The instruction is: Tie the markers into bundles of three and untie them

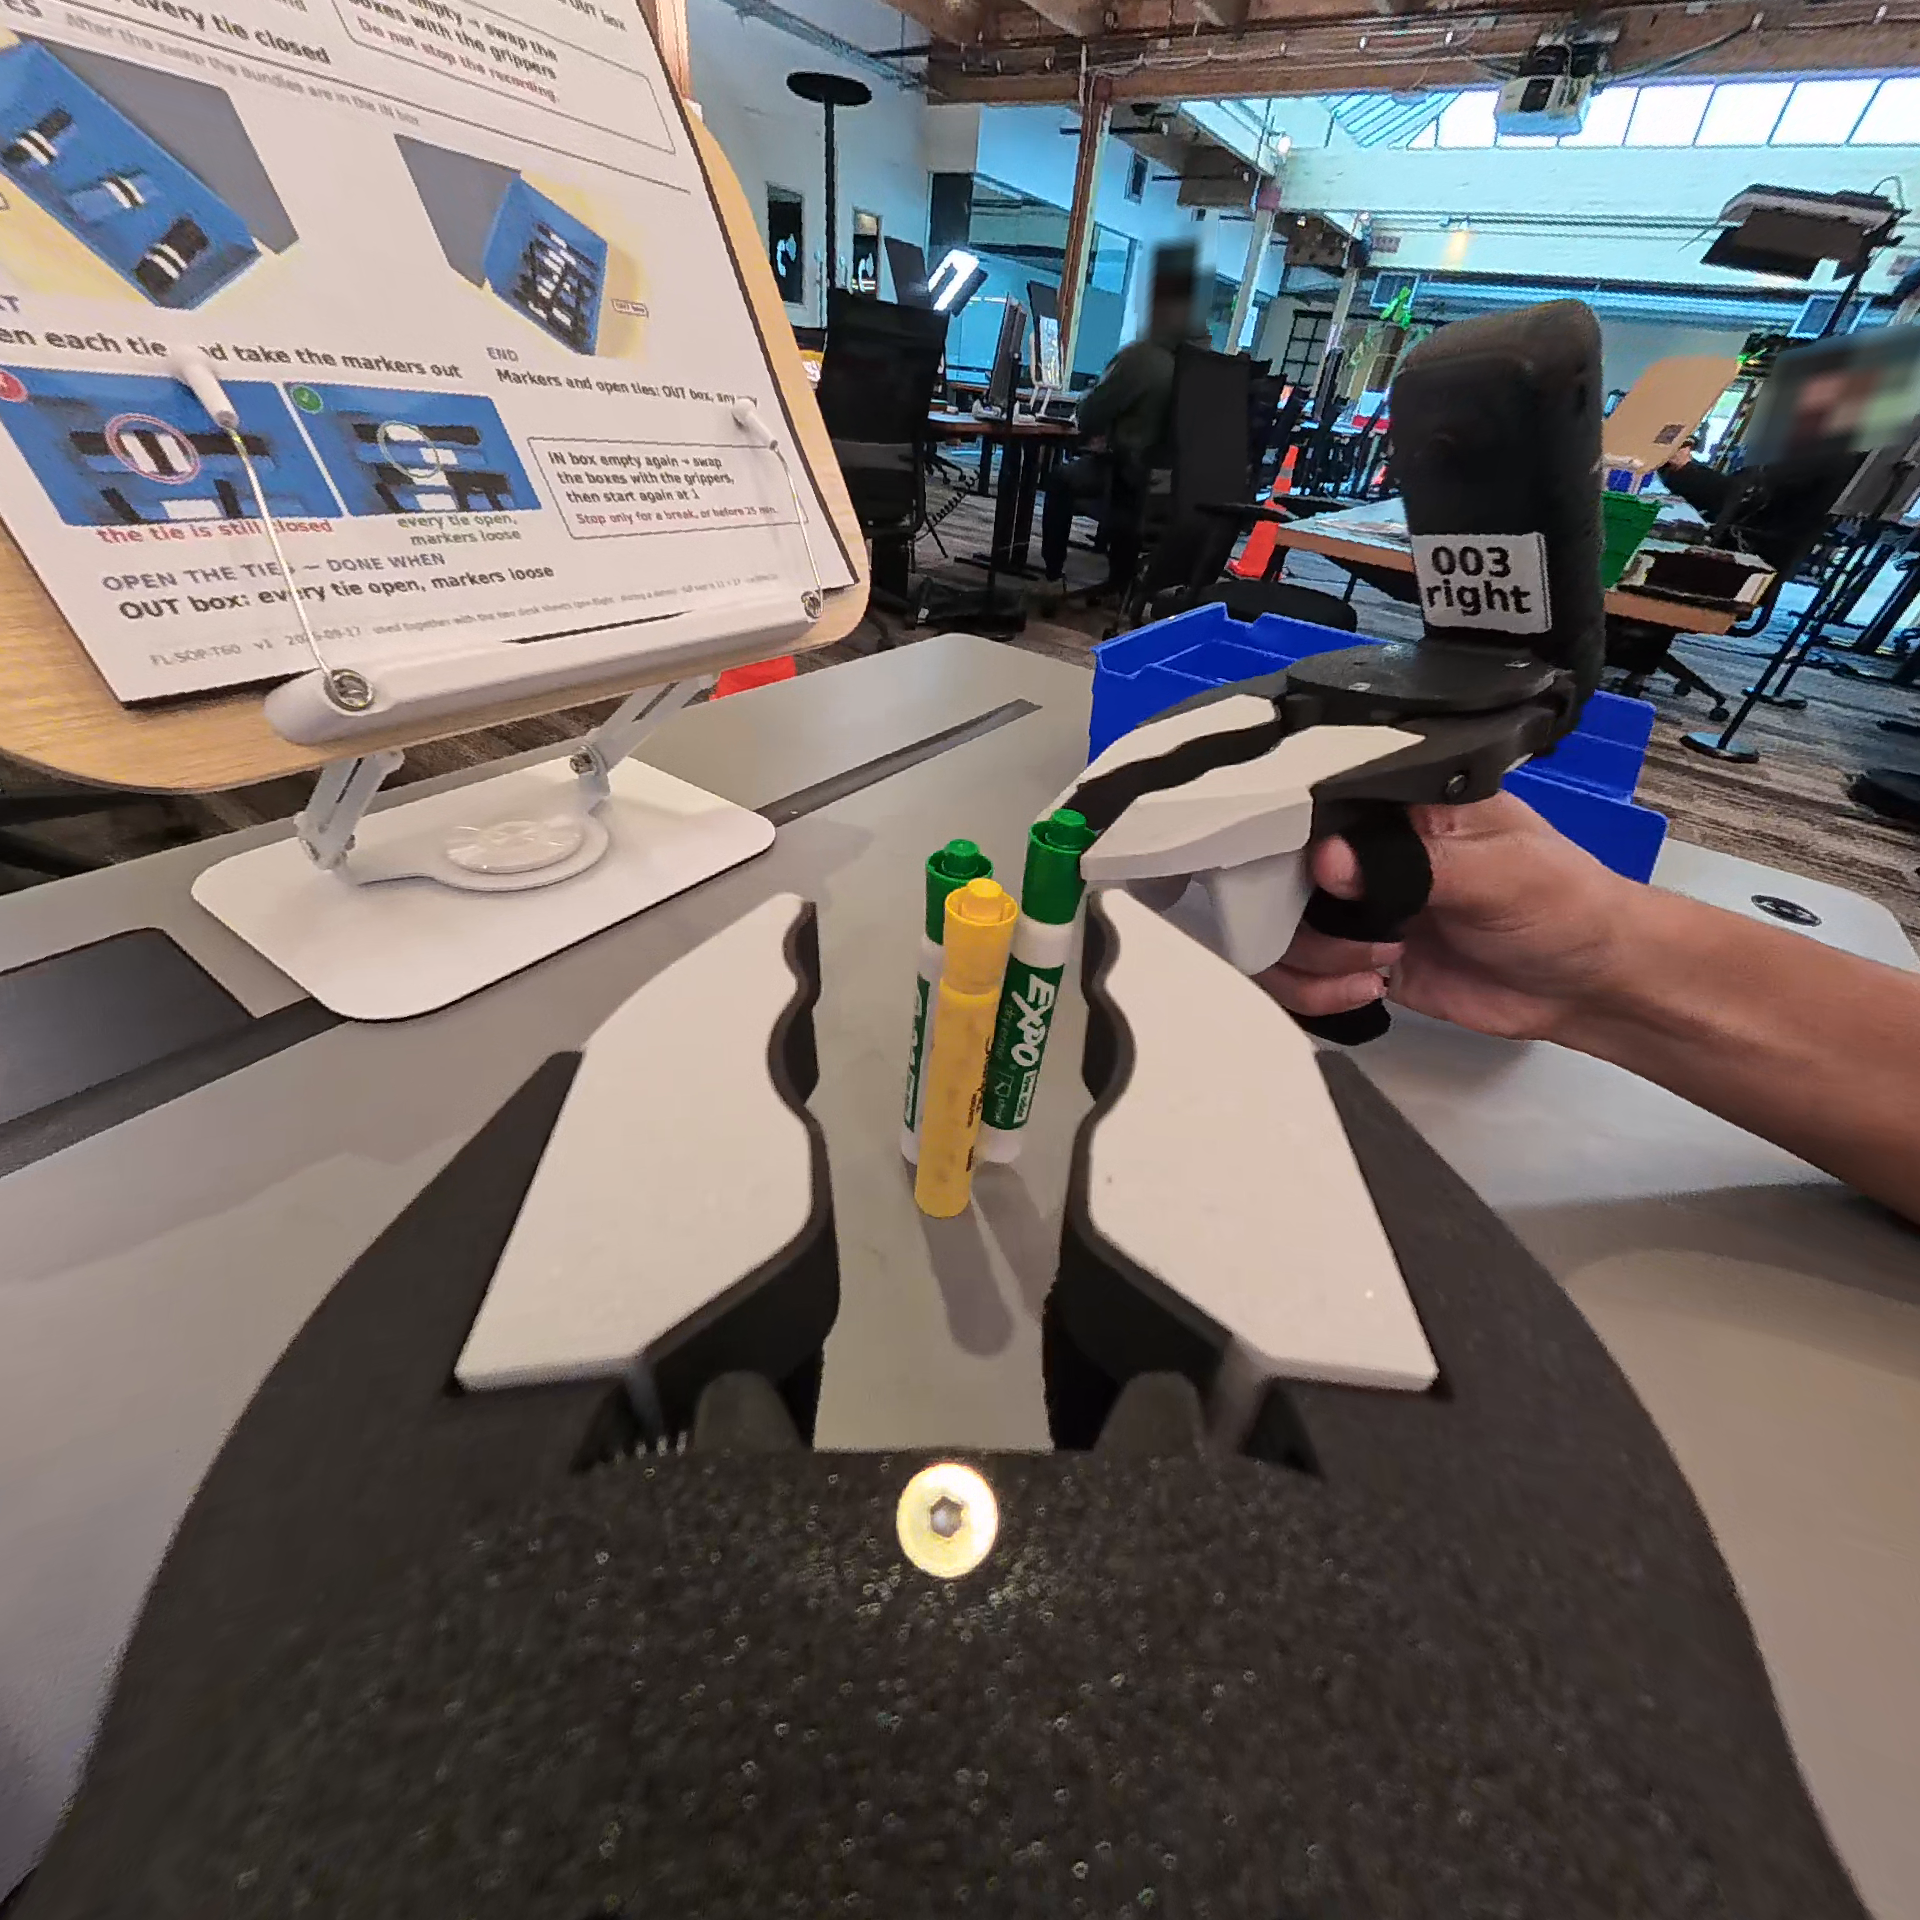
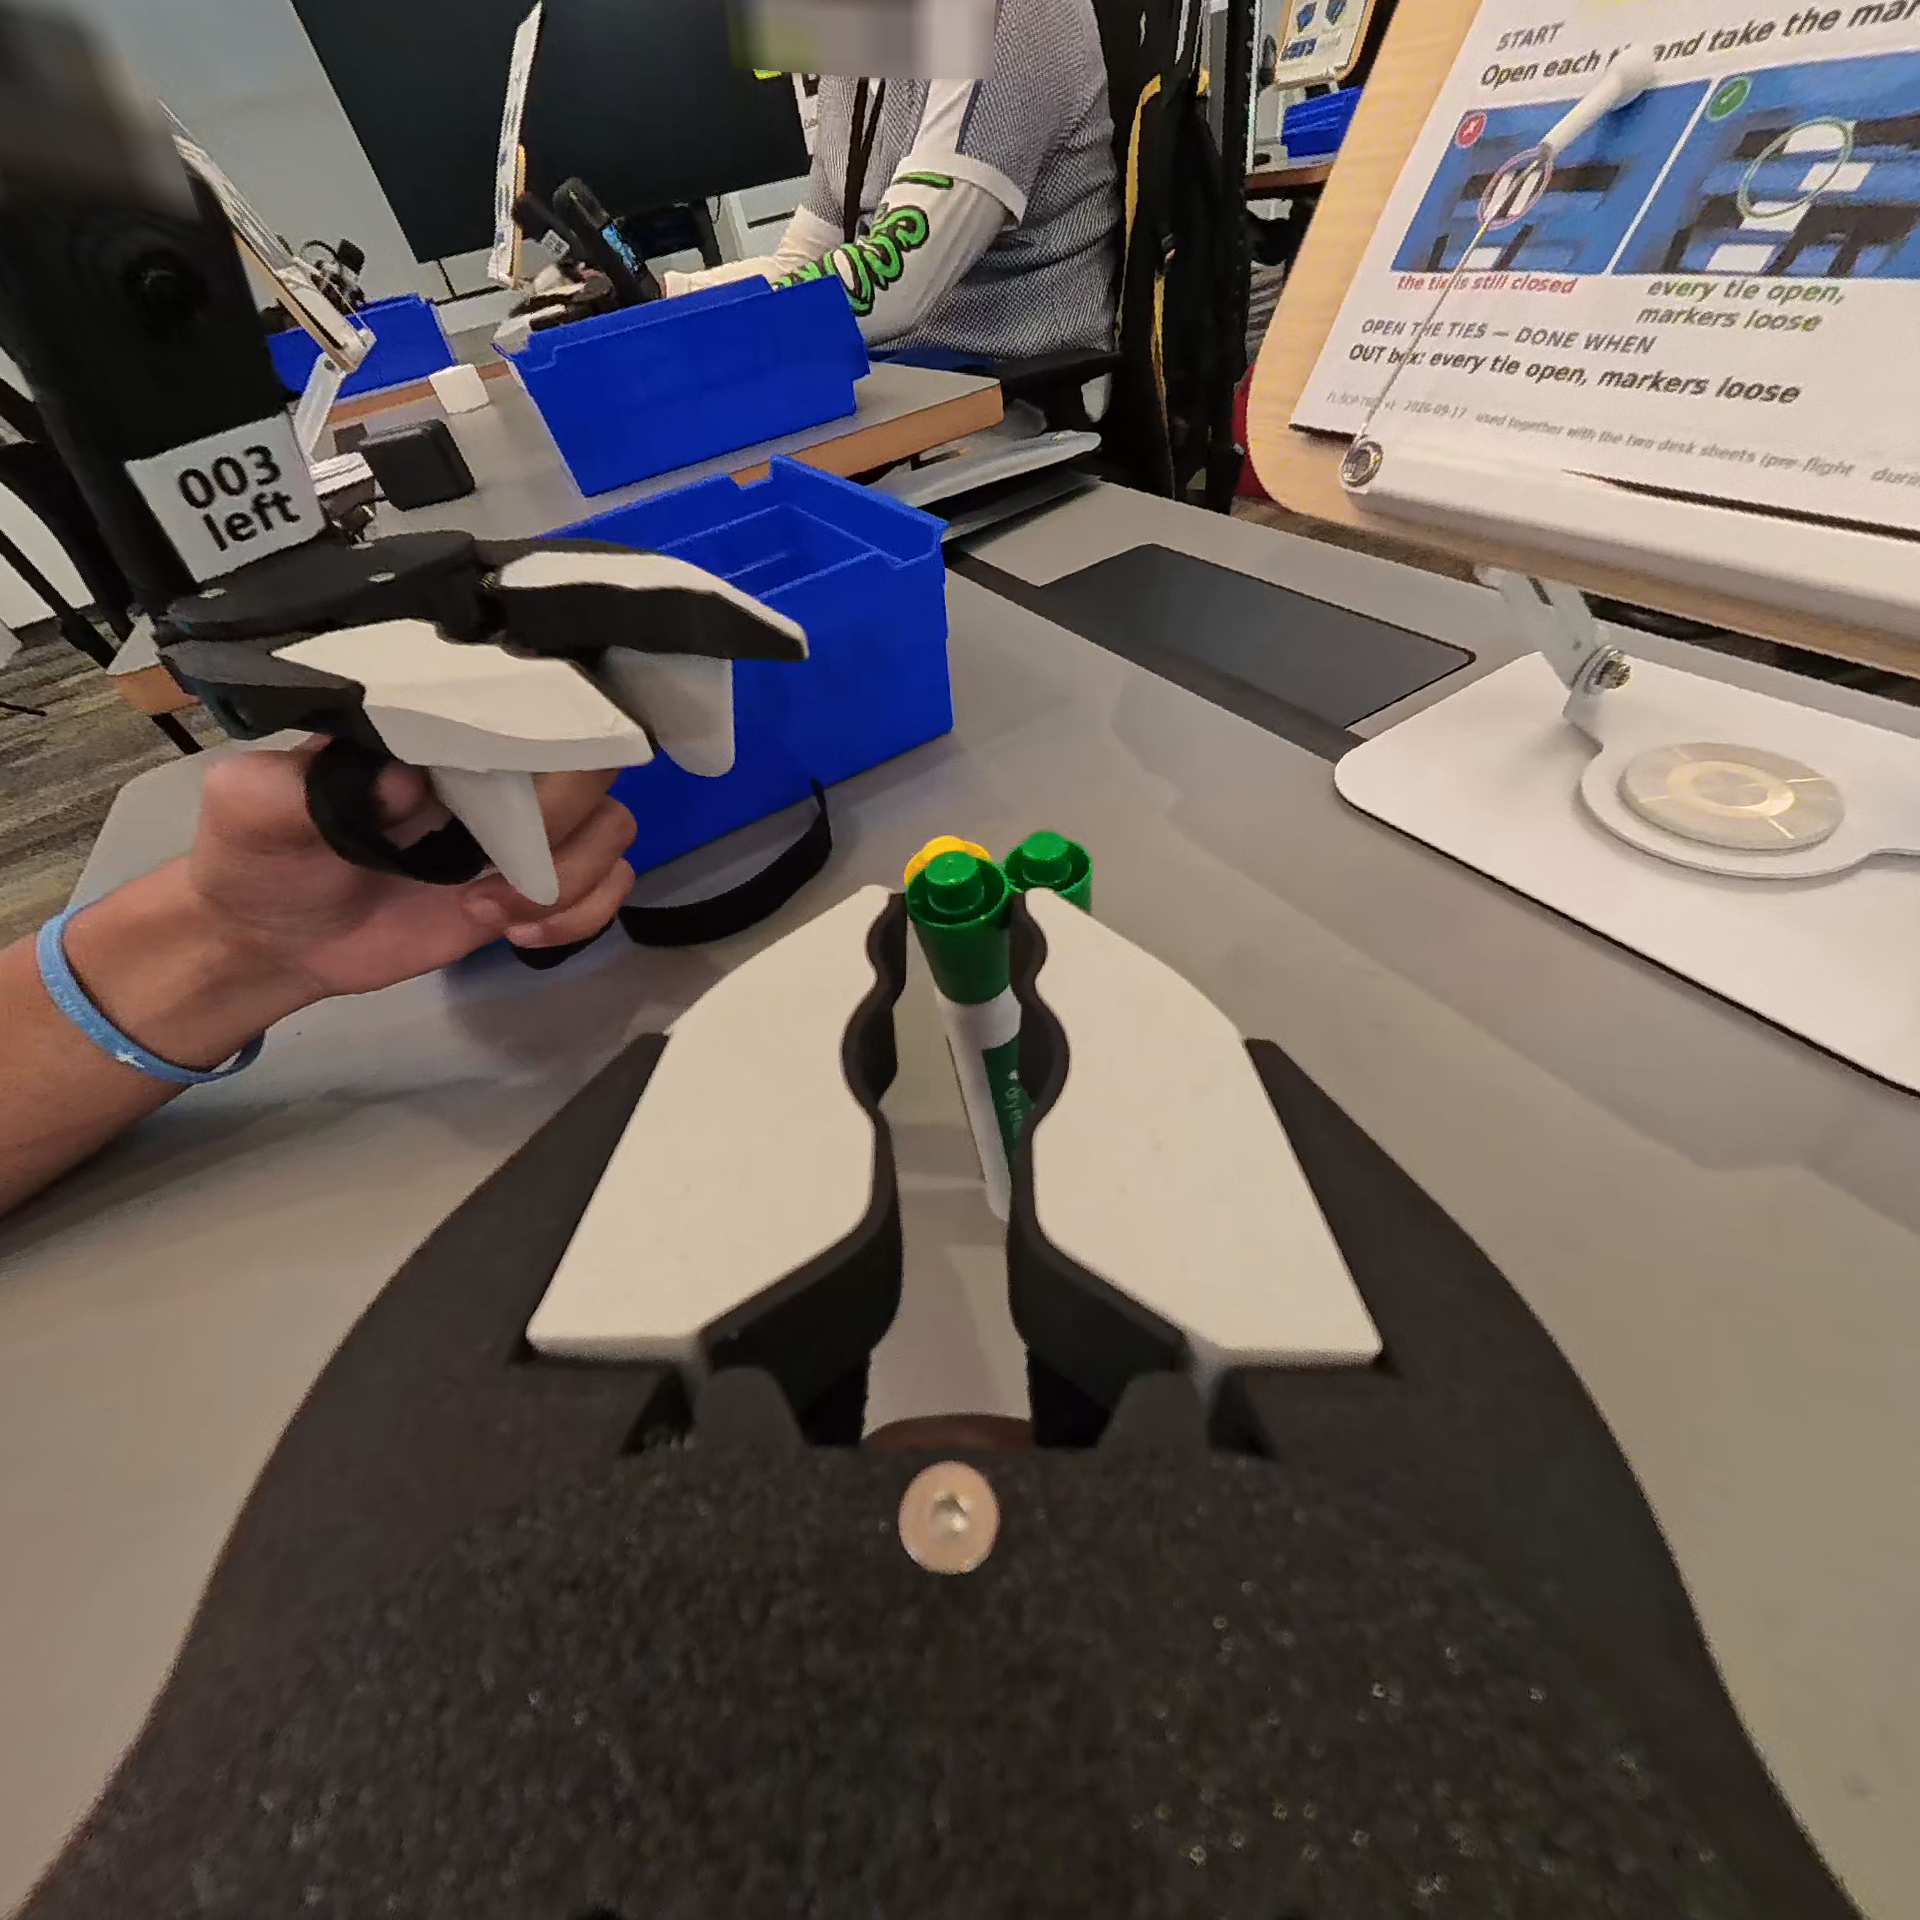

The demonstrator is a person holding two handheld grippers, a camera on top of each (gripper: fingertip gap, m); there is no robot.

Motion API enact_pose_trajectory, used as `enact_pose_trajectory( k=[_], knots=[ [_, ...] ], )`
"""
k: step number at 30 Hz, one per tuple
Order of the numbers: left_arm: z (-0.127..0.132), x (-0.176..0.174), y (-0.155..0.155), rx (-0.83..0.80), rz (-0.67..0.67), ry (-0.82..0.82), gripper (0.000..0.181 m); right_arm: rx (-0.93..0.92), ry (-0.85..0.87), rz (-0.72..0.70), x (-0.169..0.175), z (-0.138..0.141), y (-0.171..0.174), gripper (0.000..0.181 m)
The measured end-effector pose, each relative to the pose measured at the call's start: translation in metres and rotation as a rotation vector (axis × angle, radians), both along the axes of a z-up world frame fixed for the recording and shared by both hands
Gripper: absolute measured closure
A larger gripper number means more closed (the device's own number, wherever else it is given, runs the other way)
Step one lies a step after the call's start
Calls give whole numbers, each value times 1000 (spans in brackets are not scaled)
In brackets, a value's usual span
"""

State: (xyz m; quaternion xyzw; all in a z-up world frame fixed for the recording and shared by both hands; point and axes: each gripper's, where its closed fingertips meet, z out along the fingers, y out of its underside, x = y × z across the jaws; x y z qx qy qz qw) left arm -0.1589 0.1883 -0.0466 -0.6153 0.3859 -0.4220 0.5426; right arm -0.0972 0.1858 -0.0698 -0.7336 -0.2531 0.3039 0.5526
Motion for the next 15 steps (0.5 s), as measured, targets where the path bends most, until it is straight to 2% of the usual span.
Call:
enact_pose_trajectory(
  k=[15],
  knots=[
    [-10,8,-4,-1,-28,46,133,7,-1,-10,1,-7,4,163]
  ],
)
